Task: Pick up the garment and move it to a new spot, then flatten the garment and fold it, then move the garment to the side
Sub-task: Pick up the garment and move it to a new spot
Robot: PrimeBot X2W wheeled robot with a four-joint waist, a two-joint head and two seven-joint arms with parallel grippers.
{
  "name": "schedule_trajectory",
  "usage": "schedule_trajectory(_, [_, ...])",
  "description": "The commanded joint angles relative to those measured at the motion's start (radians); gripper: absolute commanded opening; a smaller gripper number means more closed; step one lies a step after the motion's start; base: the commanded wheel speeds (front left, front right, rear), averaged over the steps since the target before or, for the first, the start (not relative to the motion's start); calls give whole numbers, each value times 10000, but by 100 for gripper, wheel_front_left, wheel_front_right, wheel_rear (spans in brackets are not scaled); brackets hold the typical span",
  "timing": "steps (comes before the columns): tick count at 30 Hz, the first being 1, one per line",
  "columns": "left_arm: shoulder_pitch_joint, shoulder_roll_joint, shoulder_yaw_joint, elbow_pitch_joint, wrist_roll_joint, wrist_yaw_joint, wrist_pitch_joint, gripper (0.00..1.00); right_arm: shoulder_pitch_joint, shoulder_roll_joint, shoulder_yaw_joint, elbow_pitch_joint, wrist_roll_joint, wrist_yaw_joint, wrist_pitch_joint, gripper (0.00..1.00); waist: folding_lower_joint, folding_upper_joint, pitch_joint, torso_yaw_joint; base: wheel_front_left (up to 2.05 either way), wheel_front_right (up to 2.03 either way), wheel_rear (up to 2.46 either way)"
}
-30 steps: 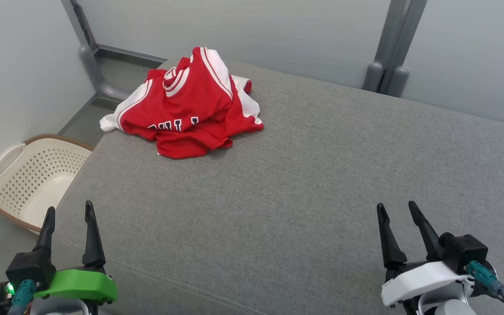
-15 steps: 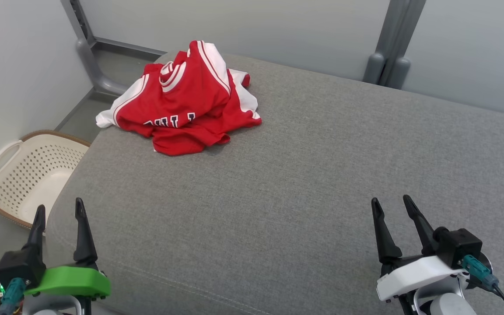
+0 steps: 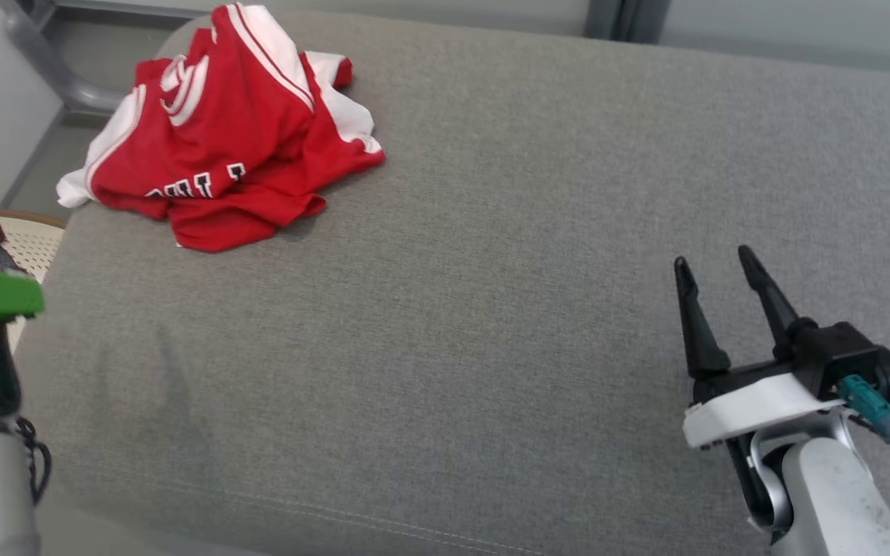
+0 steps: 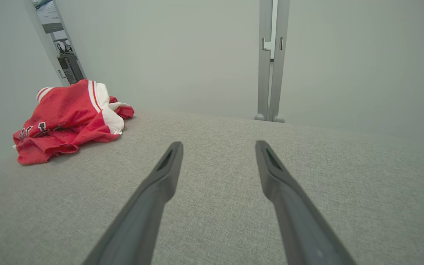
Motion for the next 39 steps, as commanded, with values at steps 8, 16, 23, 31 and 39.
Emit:
schedule_trajectory(8, [-2639,1151,110,1059,-361,-202,2,100,-448,-166,-807,-852,-434,-6,131,100,0,-1,2847,-2429,0,0,0])
schedule_trajectory(16, [-4277,2019,-378,3045,-900,-278,566,100,-594,-113,-1042,-1439,-677,-6,222,100,0,-1,3604,-2983,0,0,0])
schedule_trajectory(23, [-4799,2439,-1162,4858,-1454,-291,1689,100,-613,-80,-1101,-1596,-720,-6,211,100,0,-1,3813,-3153,0,0,0])
schedule_trajectory(31, [-4728,2774,-1838,6439,-2206,-293,2836,63,-704,16,-936,-1371,-614,-6,112,100,0,-1,3662,-3285,0,0,0])
schedule_trajectory(39, [-4892,3165,-2223,6679,-2367,-294,1769,0,-566,94,-757,-924,-480,-6,-66,100,0,-1,3040,-3370,0,0,0])
